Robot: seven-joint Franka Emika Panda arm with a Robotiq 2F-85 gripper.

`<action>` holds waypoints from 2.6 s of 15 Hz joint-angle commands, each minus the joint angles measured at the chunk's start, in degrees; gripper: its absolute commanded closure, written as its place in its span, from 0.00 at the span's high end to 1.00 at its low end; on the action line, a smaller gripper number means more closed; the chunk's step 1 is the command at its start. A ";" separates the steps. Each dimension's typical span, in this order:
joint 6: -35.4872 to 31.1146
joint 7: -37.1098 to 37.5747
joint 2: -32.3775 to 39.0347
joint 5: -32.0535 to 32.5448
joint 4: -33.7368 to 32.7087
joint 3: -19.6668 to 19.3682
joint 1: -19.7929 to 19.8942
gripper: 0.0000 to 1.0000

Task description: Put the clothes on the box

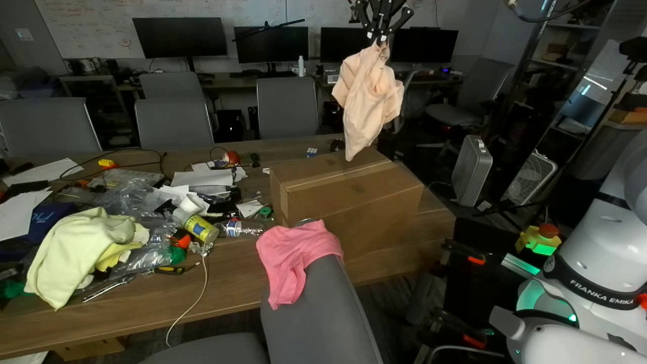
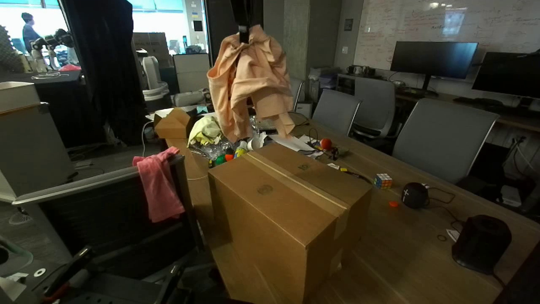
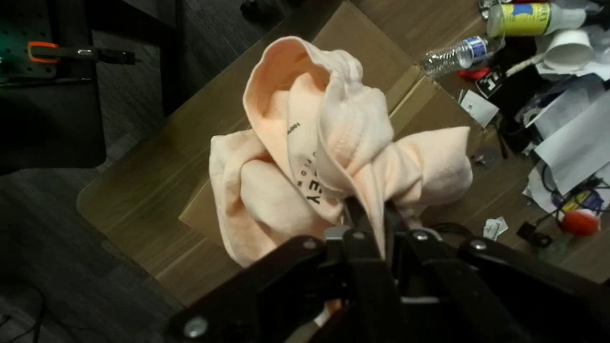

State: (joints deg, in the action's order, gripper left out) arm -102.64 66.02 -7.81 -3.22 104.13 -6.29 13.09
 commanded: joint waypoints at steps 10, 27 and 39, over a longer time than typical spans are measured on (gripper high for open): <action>13.08 -7.74 11.84 -10.36 -9.50 -1.89 -1.35 0.73; 27.21 -28.25 13.21 -10.35 -6.68 11.20 -18.39 1.00; 12.51 -43.49 20.87 9.58 -3.12 16.74 -28.25 1.00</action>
State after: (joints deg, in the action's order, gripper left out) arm -84.35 25.71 12.11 1.76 100.33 10.18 -13.90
